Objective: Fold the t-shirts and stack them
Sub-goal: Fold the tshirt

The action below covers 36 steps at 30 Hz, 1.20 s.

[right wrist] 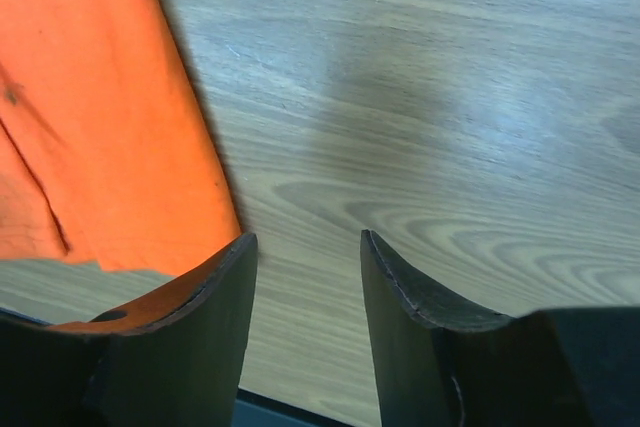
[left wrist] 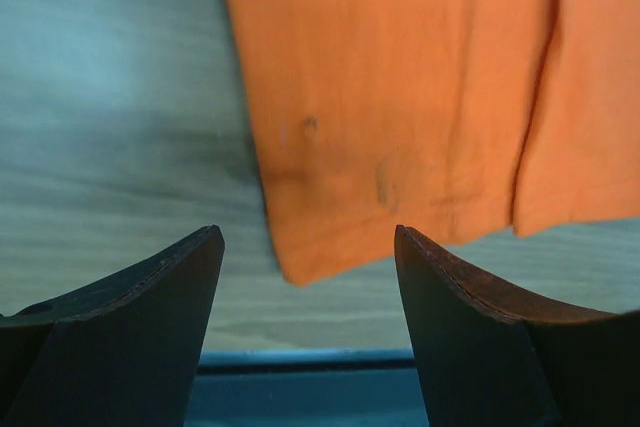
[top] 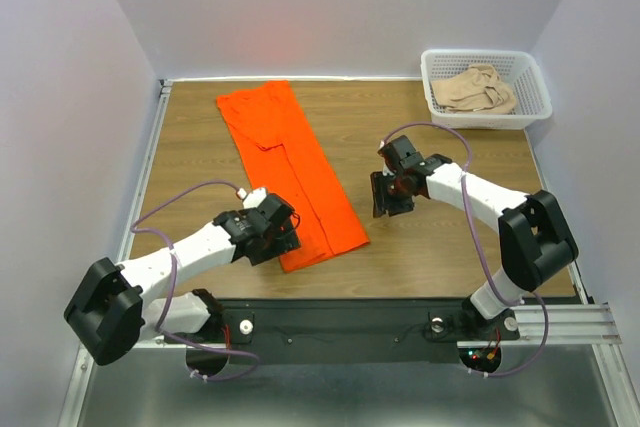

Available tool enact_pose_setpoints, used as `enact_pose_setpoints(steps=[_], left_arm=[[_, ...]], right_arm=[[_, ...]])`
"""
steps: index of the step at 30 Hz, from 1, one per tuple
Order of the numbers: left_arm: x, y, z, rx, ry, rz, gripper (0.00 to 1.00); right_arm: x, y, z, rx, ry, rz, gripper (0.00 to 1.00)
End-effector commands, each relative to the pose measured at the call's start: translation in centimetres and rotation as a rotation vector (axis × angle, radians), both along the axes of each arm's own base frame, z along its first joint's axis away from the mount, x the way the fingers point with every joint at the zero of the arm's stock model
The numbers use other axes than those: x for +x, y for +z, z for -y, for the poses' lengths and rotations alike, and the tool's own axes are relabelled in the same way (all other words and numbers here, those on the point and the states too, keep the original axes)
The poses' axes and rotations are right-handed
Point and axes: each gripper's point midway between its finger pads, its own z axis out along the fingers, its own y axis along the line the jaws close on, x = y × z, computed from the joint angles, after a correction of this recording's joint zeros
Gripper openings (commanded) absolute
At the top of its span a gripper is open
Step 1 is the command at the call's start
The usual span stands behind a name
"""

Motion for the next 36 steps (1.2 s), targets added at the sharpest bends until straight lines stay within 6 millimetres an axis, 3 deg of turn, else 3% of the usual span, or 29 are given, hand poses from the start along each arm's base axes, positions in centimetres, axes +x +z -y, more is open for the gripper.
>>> enact_pose_setpoints(steps=[1, 5, 16, 23, 25, 36], left_arm=[[-1.0, 0.2, 1.1, -0.059, 0.129, -0.014, 0.79], [-1.7, -0.8, 0.2, -0.016, 0.161, -0.039, 0.74], [-3.0, -3.6, 0.3, 0.022, 0.113, -0.116, 0.54], [-3.7, -5.0, 0.9, 0.028, 0.06, -0.16, 0.54], [-3.9, -5.3, 0.9, 0.038, 0.051, -0.171, 0.49], [-5.3, -5.6, 1.0, 0.037, 0.016, -0.221, 0.46]], right_arm=[[1.0, 0.7, -1.8, 0.111, -0.017, 0.047, 0.51], [0.5, -0.5, -2.0, 0.117, -0.013, 0.017, 0.51], [-1.4, -2.7, -3.1, 0.186, 0.013, -0.077, 0.48], [-2.8, -3.0, -3.7, 0.231, 0.047, -0.129, 0.47], [-3.1, -3.2, -3.7, 0.236, 0.051, -0.14, 0.47], [-5.0, -4.4, -3.9, 0.246, 0.076, -0.214, 0.47]])
